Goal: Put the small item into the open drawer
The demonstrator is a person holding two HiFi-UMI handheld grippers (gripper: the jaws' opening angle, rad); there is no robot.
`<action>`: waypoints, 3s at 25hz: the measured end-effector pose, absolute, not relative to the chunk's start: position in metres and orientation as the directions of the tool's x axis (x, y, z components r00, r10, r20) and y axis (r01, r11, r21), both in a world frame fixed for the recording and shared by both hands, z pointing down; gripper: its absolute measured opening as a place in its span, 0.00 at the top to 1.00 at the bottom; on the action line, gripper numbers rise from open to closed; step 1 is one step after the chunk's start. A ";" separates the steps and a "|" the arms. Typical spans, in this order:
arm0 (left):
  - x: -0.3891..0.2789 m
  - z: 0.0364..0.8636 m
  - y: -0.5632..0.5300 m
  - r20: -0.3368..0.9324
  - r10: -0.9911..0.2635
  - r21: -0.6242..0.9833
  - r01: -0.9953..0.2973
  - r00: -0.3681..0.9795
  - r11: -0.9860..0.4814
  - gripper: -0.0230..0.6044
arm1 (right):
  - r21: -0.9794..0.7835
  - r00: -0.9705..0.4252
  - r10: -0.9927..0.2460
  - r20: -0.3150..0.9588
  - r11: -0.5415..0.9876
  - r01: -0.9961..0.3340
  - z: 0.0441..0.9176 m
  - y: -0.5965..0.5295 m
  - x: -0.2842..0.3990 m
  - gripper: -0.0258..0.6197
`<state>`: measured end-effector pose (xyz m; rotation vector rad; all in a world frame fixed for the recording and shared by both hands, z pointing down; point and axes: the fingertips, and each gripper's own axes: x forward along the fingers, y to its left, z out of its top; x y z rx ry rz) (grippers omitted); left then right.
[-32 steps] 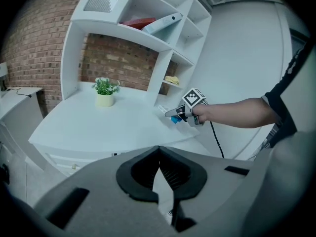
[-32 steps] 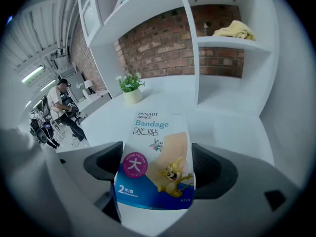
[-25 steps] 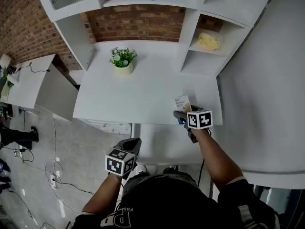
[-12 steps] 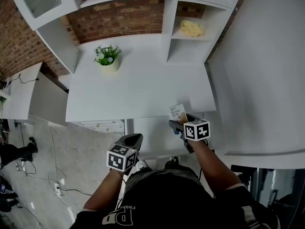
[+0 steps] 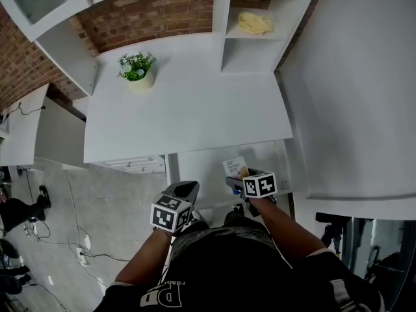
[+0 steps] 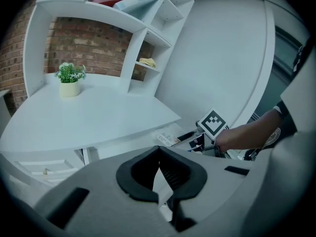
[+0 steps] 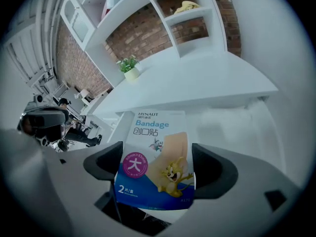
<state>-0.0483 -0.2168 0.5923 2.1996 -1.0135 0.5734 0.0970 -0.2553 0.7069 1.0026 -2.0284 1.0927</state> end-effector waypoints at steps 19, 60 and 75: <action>-0.084 0.599 -0.194 0.641 -0.557 0.375 -0.849 0.527 -0.372 0.94 | -0.449 -0.476 -0.144 0.868 0.182 -0.875 0.808 -0.253 0.088 0.31; -0.124 0.581 -0.174 0.594 -0.611 0.388 -0.852 0.522 -0.351 0.94 | -0.314 -0.357 -0.151 0.922 0.251 -0.916 0.808 -0.256 0.077 0.31; -0.094 0.530 -0.193 0.465 -0.534 0.369 -0.703 0.706 -0.608 0.94 | -0.396 -0.587 -0.538 0.605 0.437 -0.808 0.607 -0.211 0.030 0.95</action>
